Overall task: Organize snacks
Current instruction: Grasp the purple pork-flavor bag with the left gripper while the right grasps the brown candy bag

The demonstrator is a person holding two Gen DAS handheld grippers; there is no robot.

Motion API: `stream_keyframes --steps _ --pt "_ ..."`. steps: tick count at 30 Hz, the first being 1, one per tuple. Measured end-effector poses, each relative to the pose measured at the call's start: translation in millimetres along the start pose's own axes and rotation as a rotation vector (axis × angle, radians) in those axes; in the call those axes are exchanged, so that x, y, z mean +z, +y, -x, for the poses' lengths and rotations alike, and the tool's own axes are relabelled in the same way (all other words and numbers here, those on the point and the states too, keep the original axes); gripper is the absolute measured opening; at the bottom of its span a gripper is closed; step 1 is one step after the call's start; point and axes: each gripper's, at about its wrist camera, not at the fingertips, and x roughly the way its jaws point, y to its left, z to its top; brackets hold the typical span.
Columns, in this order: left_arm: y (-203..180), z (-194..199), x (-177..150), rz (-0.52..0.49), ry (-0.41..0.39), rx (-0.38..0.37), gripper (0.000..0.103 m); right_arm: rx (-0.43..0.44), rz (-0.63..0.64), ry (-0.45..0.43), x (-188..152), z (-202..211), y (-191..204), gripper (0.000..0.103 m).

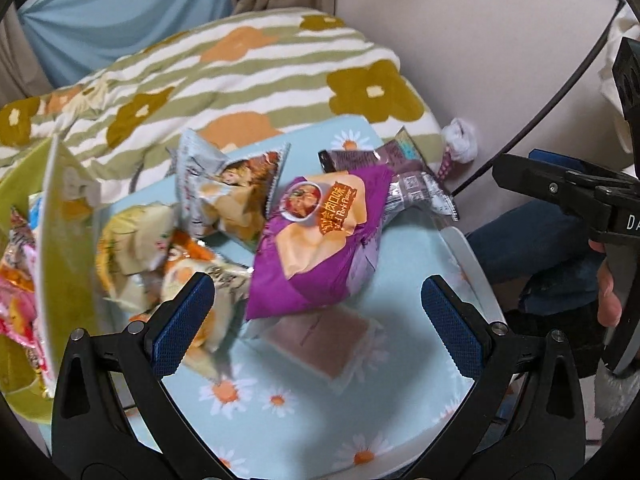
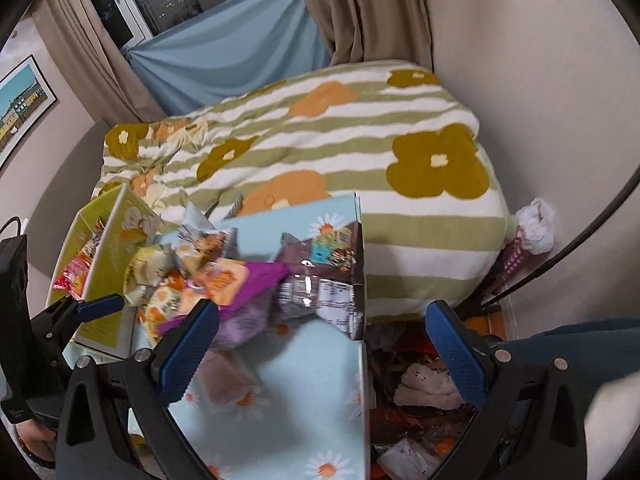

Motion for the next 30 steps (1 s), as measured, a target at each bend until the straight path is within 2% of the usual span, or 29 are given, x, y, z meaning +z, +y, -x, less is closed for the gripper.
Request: stream_keyframes --steps 10,21,24,25,26,30 --pt "-6 -55 8 -0.004 0.039 0.049 0.103 0.089 0.031 0.07 5 -61 -23 0.103" --pt "-7 -76 10 0.002 0.038 0.059 0.102 0.14 0.033 0.104 9 -88 -27 0.103" --pt "-6 -79 9 0.004 0.048 0.065 0.095 0.145 0.038 0.111 9 -91 -26 0.103" --pt "-5 -79 9 0.009 0.049 0.06 0.087 0.145 0.041 0.114 9 -93 -25 0.103" --pt "-3 -80 9 0.017 0.05 0.053 0.084 0.145 0.043 0.116 9 -95 -25 0.103" --pt "0 -79 9 0.039 0.057 0.043 0.076 0.153 0.047 0.125 10 -101 -23 0.103"
